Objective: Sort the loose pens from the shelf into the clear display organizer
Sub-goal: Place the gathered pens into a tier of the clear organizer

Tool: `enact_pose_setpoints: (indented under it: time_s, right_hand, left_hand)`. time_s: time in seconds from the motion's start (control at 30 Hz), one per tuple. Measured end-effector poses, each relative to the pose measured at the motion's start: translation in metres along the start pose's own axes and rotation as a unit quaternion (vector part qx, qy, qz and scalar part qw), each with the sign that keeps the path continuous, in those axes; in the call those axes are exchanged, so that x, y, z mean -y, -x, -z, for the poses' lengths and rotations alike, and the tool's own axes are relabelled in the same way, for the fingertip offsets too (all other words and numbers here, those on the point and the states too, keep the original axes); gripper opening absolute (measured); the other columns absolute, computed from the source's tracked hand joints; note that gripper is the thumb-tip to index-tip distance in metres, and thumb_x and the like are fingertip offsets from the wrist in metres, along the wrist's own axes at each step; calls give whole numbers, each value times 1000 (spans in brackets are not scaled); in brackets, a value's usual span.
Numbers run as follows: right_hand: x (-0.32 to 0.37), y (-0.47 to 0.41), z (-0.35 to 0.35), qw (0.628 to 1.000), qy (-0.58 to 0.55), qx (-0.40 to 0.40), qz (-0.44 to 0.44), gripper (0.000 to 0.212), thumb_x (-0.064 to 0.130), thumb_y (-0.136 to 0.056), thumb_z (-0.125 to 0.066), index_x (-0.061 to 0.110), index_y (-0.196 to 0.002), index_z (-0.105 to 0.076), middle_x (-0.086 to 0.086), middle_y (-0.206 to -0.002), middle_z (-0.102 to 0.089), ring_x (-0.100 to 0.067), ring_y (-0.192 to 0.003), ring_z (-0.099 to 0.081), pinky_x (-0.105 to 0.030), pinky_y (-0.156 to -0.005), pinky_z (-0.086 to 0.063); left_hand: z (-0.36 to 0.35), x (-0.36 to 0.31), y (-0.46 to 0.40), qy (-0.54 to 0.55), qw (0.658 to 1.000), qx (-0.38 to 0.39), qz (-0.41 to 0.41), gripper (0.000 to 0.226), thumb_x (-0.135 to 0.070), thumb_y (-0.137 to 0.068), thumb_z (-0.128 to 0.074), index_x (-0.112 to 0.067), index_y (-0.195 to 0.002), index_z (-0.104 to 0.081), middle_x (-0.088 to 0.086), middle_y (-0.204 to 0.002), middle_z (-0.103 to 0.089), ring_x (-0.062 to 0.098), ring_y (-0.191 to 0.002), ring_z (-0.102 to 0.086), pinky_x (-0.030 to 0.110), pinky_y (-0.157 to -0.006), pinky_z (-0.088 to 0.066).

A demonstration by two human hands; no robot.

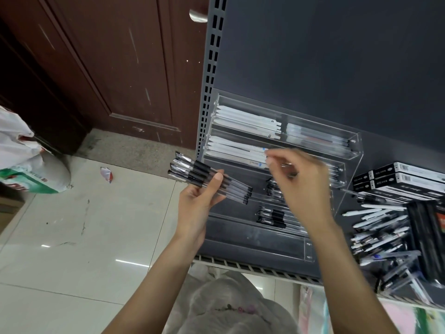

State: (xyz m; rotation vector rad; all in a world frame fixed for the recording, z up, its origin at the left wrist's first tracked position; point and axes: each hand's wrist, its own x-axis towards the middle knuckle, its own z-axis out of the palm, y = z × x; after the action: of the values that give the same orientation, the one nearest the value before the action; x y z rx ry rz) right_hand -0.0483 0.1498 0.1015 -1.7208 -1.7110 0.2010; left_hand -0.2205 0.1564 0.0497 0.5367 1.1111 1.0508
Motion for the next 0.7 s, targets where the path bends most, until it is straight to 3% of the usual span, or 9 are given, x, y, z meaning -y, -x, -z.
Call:
enact_pose_setpoints:
  time_s: [0.13,0.37,0.53,0.6,0.7]
  right_hand:
    - [12,34,-11,991,-58,101,-64,16,22,-84,-70,21,-99,-73,12,-93,-70,3,-82,-61,-6,-73,-42]
    - [-2,62,5,979,-107,95,-144,19,12,-78,-75,22,-95,-73,15,-81,-71,0,-74,-64,-10,-67,-47]
    - [-23,89,29,987,-39,43,-153,17,12,-80,-73,21,-94,-73,22,-79,-64,7,-74,-60,-2,-62,-39]
    - [-42,99,44,984,-30,25,-173,14,12,-84,-70,20,-96,-70,18,-81,-66,3,-74,-63,-8,-65,-46]
    - [-71,112,63,986,38,16,-160,11,12,-86,-66,15,-97,-66,7,-85,-69,-9,-73,-66,-31,-70,-55]
  left_hand:
    - [-10,7,5,-44,998,45,-2,16,-18,-84,-65,-12,-97,-72,1,-84,-74,10,-83,-69,20,-72,-54]
    - [-23,25,19,-136,984,119,-11,7,-15,-82,-67,-20,-85,-72,-6,-73,-73,4,-68,-67,15,-62,-51]
    - [-31,36,25,-136,984,114,7,9,-14,-84,-66,-18,-90,-71,-4,-82,-75,6,-80,-70,16,-64,-52]
    - [-31,39,25,-115,990,84,14,10,-13,-86,-64,-16,-93,-71,-4,-83,-75,5,-83,-69,15,-65,-52]
    - [-23,42,27,-96,995,32,6,11,-15,-87,-63,-15,-95,-71,-5,-84,-75,4,-85,-69,14,-65,-52]
